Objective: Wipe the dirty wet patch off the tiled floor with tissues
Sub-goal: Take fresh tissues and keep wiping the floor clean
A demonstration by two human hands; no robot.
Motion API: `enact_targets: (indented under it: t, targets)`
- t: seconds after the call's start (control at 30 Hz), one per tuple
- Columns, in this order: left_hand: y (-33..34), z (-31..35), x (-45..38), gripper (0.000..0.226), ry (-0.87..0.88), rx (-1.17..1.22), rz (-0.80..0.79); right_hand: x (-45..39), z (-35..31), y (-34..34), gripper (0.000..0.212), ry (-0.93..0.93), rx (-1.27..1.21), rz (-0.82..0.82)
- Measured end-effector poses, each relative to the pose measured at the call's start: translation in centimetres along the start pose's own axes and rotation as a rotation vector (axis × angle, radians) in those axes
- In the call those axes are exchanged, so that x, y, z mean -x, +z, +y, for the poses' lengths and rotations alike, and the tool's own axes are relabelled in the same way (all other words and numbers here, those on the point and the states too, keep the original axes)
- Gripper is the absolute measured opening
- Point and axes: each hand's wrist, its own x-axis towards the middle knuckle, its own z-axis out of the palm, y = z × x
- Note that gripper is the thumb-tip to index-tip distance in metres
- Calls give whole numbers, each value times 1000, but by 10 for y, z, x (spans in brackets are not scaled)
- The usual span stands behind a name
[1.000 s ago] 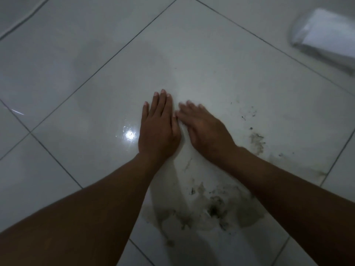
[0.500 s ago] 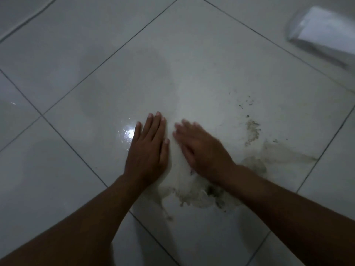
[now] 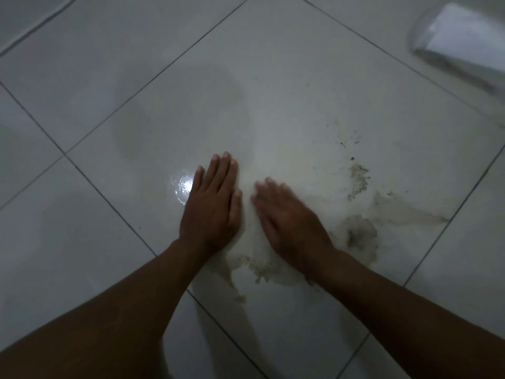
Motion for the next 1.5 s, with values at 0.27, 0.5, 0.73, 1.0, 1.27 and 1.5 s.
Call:
enact_targets:
  t: [0.27,0.5,0.73,1.0,1.27,1.5]
  targets:
    - [-1,1,0,58,-8,8,-9,-10,32,-10,34,333,13,184]
    - [0,1,-1,58,-16,1,3,4,7,-4,33,4,6,22]
    - [5,28,-17,60,59,23,-26,12,42,-19,35,358,18,183]
    - [19,73,-48,62,114,33,-42,34,46,-29,35,211,59,110]
    - [32,107,-95,59,191,18,-64,6,90,-47,41,665,62,208]
    - [41,109,-100,59,184,-6,-60,32,91,-45,38,447,119,176]
